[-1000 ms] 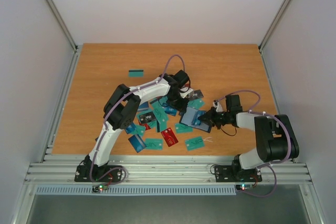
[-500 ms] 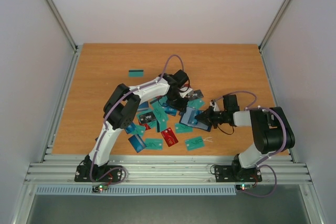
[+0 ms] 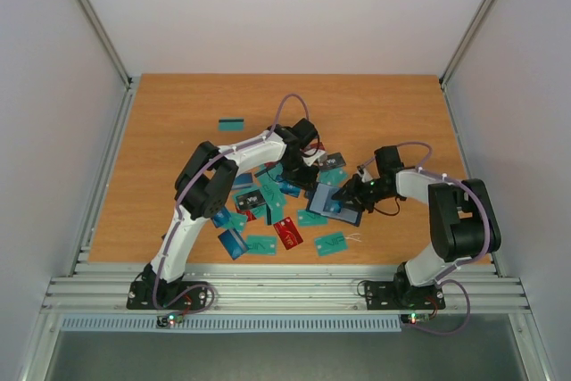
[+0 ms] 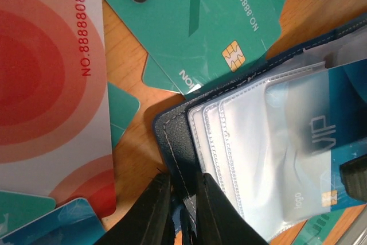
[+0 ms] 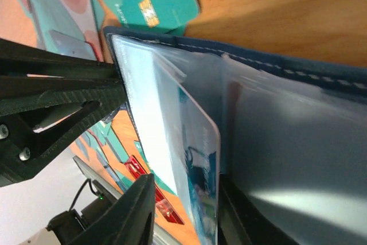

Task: Put the credit cards into the card holder

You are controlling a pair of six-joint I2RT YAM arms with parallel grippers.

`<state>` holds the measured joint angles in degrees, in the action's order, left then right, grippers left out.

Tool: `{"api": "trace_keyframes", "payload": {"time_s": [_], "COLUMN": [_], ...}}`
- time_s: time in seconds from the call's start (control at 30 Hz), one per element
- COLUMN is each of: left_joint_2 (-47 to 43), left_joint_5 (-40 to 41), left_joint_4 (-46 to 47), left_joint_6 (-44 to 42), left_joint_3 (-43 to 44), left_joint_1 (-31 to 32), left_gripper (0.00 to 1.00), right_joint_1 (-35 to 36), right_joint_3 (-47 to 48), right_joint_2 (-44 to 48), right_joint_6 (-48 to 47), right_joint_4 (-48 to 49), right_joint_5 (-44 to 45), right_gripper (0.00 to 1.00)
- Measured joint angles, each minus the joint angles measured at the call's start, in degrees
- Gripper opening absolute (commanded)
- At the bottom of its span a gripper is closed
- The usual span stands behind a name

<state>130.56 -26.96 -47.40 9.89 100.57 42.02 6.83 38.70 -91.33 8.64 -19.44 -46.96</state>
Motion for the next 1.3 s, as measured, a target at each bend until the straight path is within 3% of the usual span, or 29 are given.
{"api": "trace_keyframes", "payload": {"time_s": [0.27, 0.6, 0.97, 1.3], "left_joint_2": [0.0, 0.0, -0.1, -0.5], "left_joint_5": [-1.0, -2.4, -3.8, -3.9], "left_joint_4": [0.3, 0.7, 1.9, 2.6], "left_joint_6": [0.0, 0.3, 0.9, 0.9], "left_joint_3": [-0.3, -0.9, -1.8, -2.5], "left_joint_1": [0.0, 0.0, -0.1, -0.2], "left_gripper": [0.14, 0.13, 0.13, 0.13], "right_joint_1": [0.0, 1.4, 4.9, 5.4], "right_joint_3": [4.9, 5.8, 13.6, 15.0], "right_joint_2": [0.0, 0.0, -4.4, -0.5], "right_joint_6": [-3.5, -3.1, -3.2, -4.0], "right_joint_4": [-13.1, -18.5, -24.2, -28.9], "right_joint_5": [4.1, 5.5, 11.8, 17.5], "right_gripper": [0.43, 0.44, 0.43, 0.42]}}
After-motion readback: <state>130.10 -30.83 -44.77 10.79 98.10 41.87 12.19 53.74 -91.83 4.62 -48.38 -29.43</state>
